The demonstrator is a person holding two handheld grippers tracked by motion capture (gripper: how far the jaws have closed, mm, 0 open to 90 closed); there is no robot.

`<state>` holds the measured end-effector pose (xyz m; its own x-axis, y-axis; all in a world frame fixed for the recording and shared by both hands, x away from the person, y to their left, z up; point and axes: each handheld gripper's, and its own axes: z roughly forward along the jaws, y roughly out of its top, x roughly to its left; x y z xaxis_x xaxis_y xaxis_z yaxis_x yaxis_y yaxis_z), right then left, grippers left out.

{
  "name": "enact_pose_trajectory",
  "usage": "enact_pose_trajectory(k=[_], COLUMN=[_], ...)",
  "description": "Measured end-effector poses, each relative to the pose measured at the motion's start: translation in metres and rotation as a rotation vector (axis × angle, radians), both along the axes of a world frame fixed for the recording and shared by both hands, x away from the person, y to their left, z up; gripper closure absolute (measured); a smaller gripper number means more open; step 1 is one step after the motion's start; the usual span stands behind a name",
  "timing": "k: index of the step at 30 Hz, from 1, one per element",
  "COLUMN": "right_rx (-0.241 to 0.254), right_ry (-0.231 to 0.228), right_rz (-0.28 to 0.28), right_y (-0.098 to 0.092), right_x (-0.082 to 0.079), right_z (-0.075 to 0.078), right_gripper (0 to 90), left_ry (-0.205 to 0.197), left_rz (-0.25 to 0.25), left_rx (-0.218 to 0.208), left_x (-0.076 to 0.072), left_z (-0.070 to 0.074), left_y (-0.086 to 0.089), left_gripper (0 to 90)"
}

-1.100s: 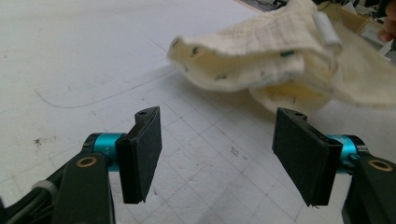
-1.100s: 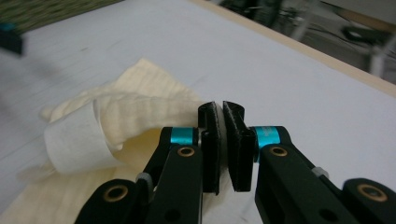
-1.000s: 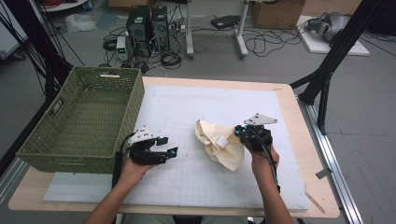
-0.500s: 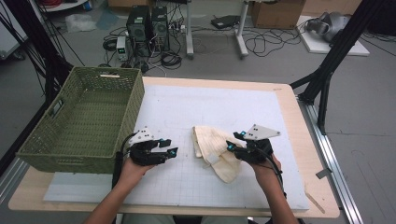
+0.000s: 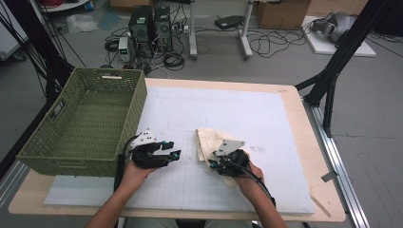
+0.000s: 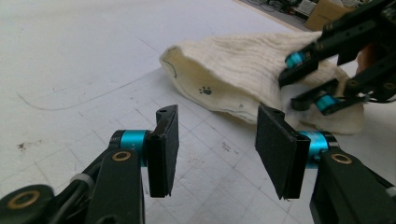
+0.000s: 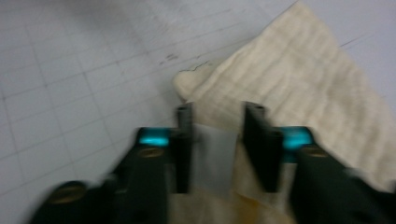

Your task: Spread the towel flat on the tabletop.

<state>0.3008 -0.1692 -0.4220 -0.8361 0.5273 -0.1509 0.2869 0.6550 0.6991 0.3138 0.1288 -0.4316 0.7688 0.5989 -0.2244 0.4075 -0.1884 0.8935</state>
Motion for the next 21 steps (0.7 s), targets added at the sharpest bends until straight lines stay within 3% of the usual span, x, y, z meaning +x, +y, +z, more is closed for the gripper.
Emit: enact_pose_trajectory(k=[3, 10, 14, 19, 21], right_rx=[0.03, 0.214, 0.27, 0.309, 0.308], right_ry=[0.02, -0.001, -0.063, -0.133, -0.137], right_rz=[0.006, -0.01, -0.082, -0.241, -0.309], right_y=[-0.001, -0.015, -0.029, -0.058, -0.07], right_x=[0.001, 0.004, 0.012, 0.03, 0.04], right_z=[0.003, 0.033, 0.051, 0.064, 0.066], right_gripper=[87.5, 89.4, 89.3, 89.3, 89.3], left_ry=[0.0, 0.0, 0.003, 0.007, 0.011], left_rz=[-0.002, -0.003, -0.009, -0.014, -0.018], left_rx=[0.0, -0.001, 0.003, 0.008, 0.01], left_x=[0.0, 0.0, 0.0, 0.0, 0.0], left_z=[0.0, 0.0, -0.001, -0.001, -0.002], left_y=[0.0, 0.0, 0.0, -0.001, -0.002], left_gripper=[50.9, 51.4, 51.8, 51.6, 51.4])
